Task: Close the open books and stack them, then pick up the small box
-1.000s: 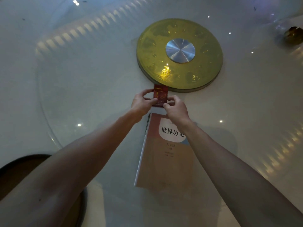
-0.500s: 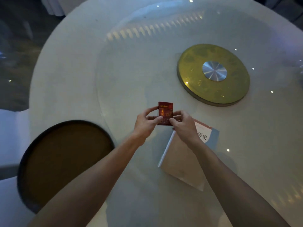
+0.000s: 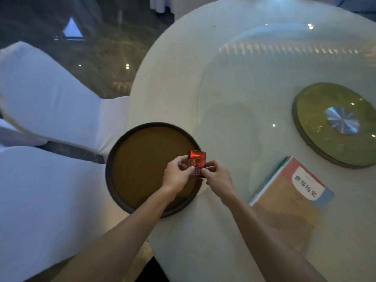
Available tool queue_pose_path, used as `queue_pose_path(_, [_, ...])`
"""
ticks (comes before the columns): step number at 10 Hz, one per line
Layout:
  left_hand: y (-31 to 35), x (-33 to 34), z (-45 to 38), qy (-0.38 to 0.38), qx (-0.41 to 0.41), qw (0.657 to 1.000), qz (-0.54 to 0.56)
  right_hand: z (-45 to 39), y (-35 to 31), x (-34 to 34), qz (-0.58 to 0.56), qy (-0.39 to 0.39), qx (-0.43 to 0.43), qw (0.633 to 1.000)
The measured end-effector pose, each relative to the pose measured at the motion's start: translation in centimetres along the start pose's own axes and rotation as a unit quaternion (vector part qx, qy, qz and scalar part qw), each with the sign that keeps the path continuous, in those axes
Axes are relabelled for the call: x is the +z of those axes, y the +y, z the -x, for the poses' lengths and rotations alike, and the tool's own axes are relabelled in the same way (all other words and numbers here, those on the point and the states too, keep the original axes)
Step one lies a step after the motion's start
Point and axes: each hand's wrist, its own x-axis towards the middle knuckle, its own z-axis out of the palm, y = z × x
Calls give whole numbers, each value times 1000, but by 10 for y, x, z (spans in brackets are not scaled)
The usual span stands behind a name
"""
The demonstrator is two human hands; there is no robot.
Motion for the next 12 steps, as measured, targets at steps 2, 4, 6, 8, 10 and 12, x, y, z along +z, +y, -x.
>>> queue_pose_path(2, [-41, -50, 6, 53, -34, 998, -7, 4, -13, 60, 37, -66, 12, 997])
queue_pose_path(4, [-60, -72, 2, 72, -57, 996, -16, 3, -21, 91, 81, -96, 18, 992])
queue_pose_path(6, [-68, -82, -7, 70, -63, 995, -31, 0, -25, 104, 90, -106, 21, 990])
queue_pose_path(8, [-72, -83, -18, 40, -75, 995, -54, -4, -24, 108, 85, -114, 21, 990])
queue_pose_path(10, [-80, -82, -23, 24, -92, 993, -71, -8, -26, 102, 85, -154, 18, 984])
queue_pose_path(12, [-48, -64, -17, 141, -30, 980, -138, -6, -20, 75, 92, -81, -1, 992])
